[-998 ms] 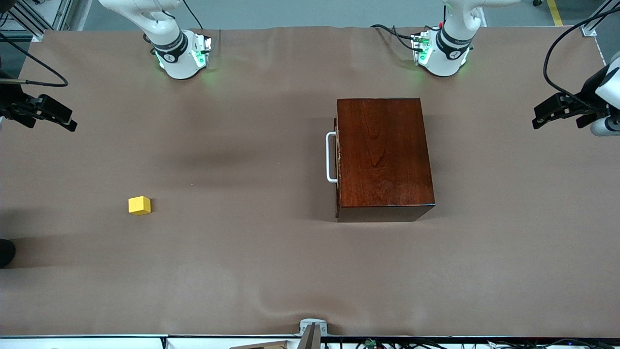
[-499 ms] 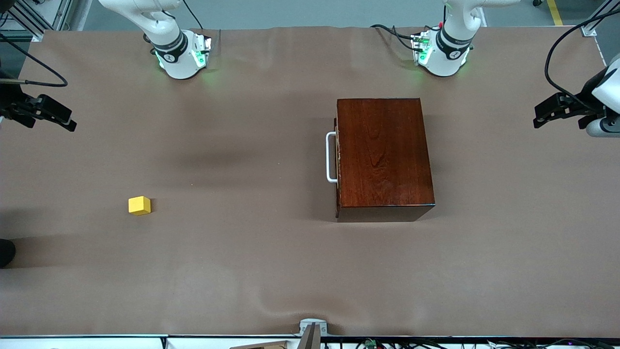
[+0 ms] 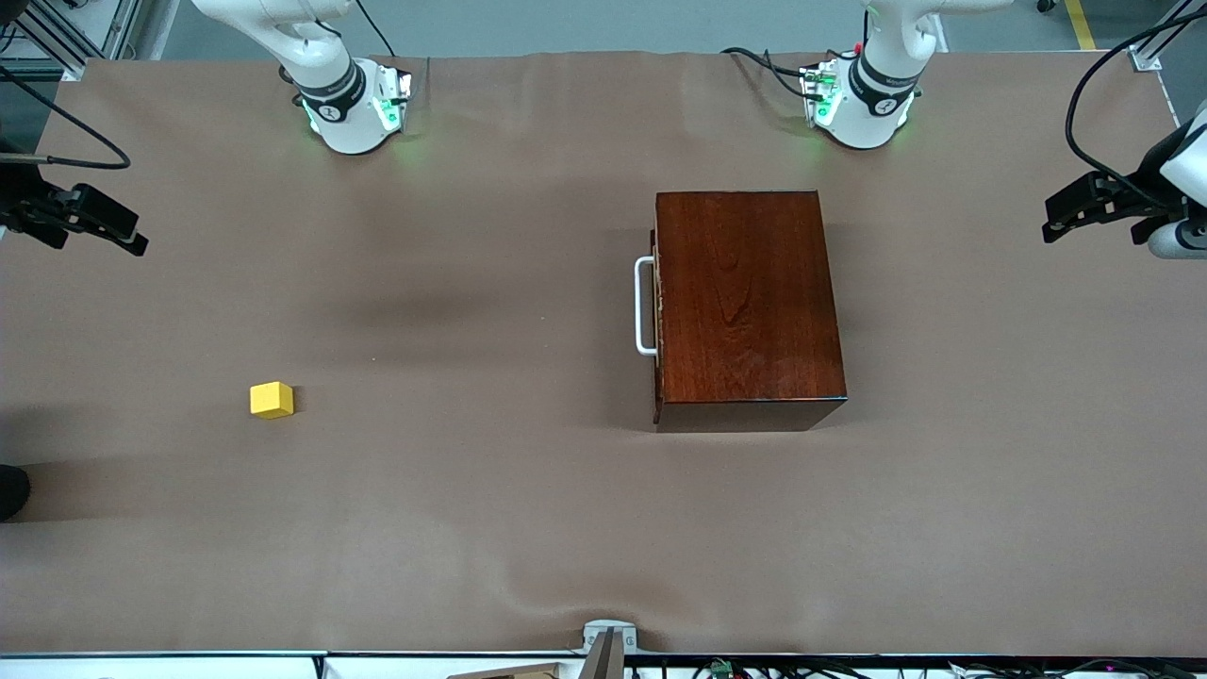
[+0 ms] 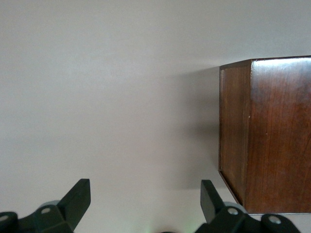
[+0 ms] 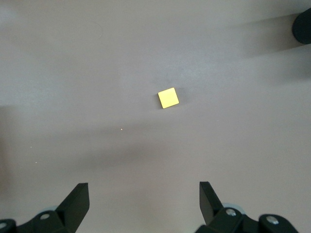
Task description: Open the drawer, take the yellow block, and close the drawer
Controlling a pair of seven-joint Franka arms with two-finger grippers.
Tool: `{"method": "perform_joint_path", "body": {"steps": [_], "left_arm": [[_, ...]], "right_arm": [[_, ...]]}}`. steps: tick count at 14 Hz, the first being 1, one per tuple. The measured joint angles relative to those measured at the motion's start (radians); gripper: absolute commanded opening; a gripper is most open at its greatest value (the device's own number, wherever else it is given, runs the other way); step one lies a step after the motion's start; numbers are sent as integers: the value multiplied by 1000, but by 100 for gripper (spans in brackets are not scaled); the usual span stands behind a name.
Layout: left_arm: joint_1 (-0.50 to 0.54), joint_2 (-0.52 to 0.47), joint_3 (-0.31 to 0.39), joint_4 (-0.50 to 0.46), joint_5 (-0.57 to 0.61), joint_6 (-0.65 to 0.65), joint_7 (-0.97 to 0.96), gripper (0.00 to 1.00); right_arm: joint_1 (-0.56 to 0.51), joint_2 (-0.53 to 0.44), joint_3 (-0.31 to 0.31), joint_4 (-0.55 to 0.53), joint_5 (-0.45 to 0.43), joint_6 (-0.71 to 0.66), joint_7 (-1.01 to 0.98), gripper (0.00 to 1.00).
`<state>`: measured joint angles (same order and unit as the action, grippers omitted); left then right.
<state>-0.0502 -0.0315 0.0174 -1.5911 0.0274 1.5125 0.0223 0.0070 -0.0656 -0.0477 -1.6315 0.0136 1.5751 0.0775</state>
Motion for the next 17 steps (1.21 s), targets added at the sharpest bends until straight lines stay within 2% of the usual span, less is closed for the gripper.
{"method": "perform_joint_path", "body": {"steps": [6,17], "left_arm": [[-4,0,-32,0,0,-25,-27,100],[-3,0,-32,0,0,-25,-37,100]], "right_arm": [[0,0,0,0,0,0,0,100],[0,0,0,0,0,0,0,100]]}}
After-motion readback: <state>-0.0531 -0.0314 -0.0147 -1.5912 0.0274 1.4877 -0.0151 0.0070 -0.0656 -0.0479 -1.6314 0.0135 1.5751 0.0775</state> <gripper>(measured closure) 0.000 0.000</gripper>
